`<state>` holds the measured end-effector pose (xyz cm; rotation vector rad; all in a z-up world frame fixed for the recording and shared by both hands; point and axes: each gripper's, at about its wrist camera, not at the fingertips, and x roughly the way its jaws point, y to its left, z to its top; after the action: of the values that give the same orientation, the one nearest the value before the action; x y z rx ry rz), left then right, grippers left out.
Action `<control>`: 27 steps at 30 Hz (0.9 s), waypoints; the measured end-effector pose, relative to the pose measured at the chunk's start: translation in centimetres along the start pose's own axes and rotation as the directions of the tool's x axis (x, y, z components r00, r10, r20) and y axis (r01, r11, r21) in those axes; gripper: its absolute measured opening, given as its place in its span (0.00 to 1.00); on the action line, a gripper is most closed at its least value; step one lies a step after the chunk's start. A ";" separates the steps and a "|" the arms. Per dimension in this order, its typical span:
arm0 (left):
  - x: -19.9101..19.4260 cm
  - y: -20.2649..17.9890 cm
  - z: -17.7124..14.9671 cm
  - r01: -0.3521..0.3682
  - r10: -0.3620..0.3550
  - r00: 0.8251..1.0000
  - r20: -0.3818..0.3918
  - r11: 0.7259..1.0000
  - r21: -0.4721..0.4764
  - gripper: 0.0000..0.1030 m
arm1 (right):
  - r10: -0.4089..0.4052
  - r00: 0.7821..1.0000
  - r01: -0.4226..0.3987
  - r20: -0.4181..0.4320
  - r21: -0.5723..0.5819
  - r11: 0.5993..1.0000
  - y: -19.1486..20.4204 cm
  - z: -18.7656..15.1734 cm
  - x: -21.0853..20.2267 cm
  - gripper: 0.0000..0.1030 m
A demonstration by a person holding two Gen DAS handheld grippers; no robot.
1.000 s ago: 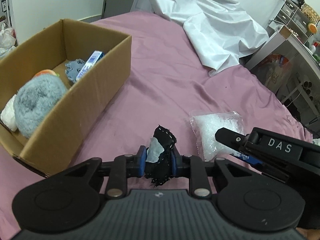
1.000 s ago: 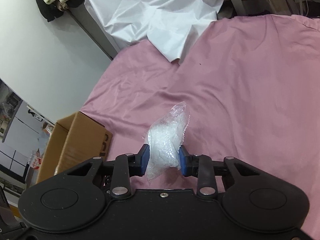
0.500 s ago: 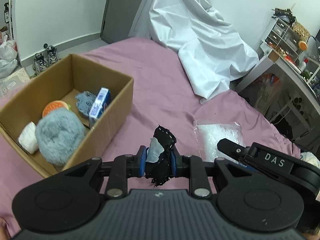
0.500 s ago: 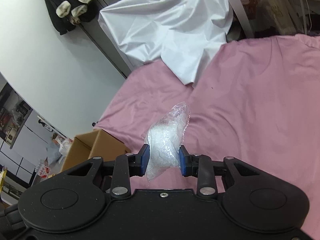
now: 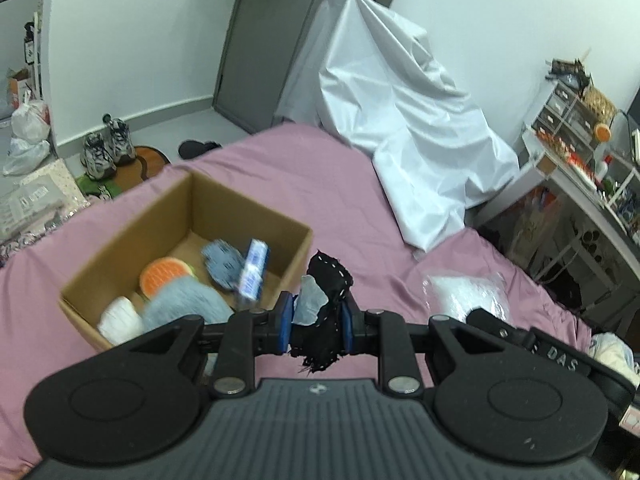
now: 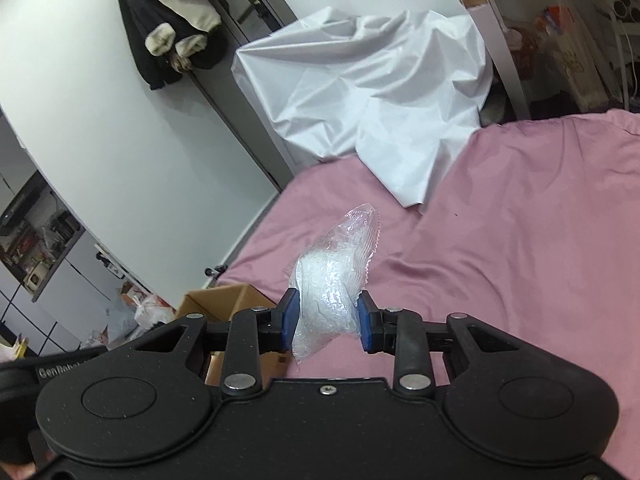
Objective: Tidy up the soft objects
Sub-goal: 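Carry the black plush and fluff bag in both tools over the box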
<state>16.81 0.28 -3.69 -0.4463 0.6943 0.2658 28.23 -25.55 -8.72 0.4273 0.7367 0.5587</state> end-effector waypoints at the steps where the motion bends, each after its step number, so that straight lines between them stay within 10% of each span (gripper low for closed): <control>1: -0.4 0.4 0.3 -0.002 0.002 1.000 0.007 1.000 -0.003 0.23 | 0.008 1.000 -0.008 0.005 -0.003 1.000 0.3 0.0 -0.2 0.29; 27: -2.3 13.2 7.8 0.009 0.002 0.995 0.104 0.995 -0.098 0.23 | 0.130 0.991 -0.133 -0.031 -0.100 0.986 10.7 -2.2 3.7 0.29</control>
<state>14.50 15.33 -0.88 -0.5237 0.5806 0.3185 25.45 -14.71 -6.19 0.3766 0.7029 0.7232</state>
